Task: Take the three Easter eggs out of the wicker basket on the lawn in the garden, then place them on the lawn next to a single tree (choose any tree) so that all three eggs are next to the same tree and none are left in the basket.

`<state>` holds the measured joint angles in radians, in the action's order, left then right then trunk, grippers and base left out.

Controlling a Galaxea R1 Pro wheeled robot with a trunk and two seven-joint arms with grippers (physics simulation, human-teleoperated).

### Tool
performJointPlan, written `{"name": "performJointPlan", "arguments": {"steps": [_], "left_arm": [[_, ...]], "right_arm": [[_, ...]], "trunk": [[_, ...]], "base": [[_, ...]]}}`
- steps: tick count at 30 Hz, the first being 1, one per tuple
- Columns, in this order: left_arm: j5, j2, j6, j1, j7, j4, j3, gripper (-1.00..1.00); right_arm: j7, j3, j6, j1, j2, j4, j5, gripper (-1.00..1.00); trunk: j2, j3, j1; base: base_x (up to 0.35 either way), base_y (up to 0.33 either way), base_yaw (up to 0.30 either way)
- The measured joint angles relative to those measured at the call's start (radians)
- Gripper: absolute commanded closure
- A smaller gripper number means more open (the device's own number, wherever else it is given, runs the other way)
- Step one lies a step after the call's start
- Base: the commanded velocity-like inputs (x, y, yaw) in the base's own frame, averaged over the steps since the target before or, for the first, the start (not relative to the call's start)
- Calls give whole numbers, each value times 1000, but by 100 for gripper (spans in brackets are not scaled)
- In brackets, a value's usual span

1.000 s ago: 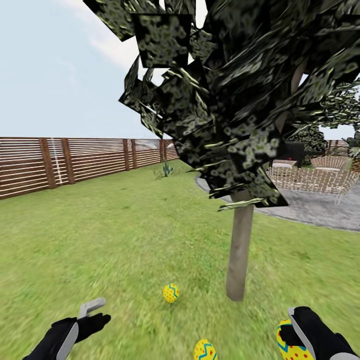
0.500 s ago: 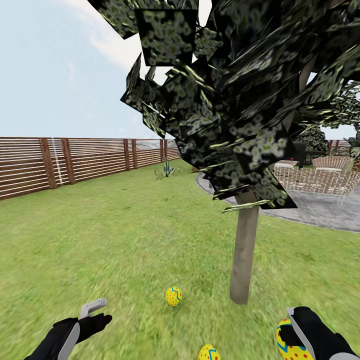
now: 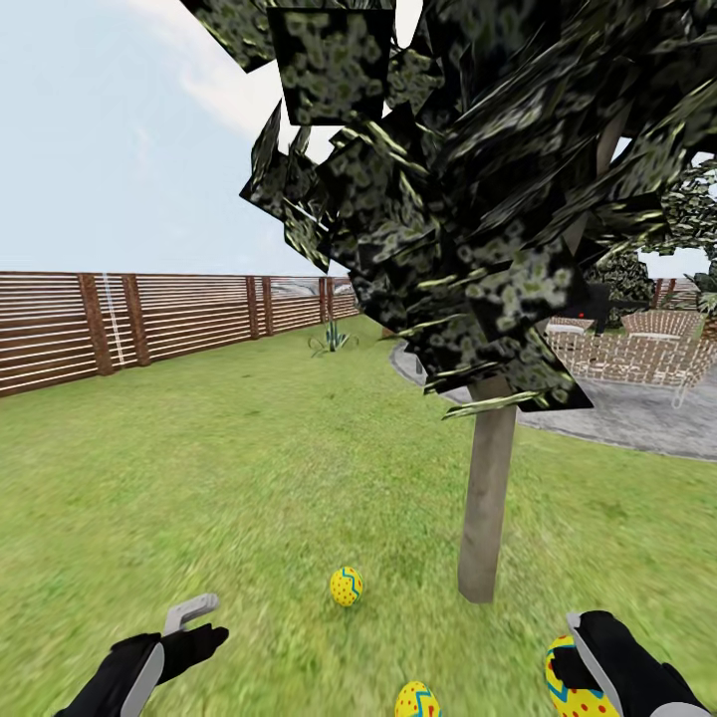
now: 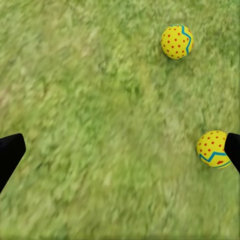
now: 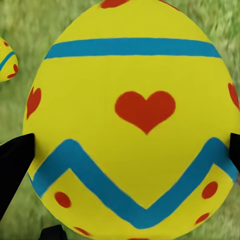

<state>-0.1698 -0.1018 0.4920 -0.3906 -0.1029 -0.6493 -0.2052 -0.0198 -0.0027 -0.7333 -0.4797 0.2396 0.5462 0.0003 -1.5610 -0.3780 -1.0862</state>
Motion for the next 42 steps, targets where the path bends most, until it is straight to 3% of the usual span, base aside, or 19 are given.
{"name": "performJointPlan", "arguments": {"steps": [6,28,42], "left_arm": [[1,0,0,0,0,0,0,-100],[2,8,0,0,0,3,0,-100],[3,11,1,0,-2,3,2,-100]], "right_arm": [[0,-5,-1,0,1,0,-1,100],[-1,-5,-1,0,1,-2,-3,100],[-1,-3,0,0,1,-2,-3,100]], "trunk": [[-42,-19,-23],[-196,-88,-107],[-196,-88,-107]], "base": [[0,0,22],[0,0,252],[4,226,0]]}}
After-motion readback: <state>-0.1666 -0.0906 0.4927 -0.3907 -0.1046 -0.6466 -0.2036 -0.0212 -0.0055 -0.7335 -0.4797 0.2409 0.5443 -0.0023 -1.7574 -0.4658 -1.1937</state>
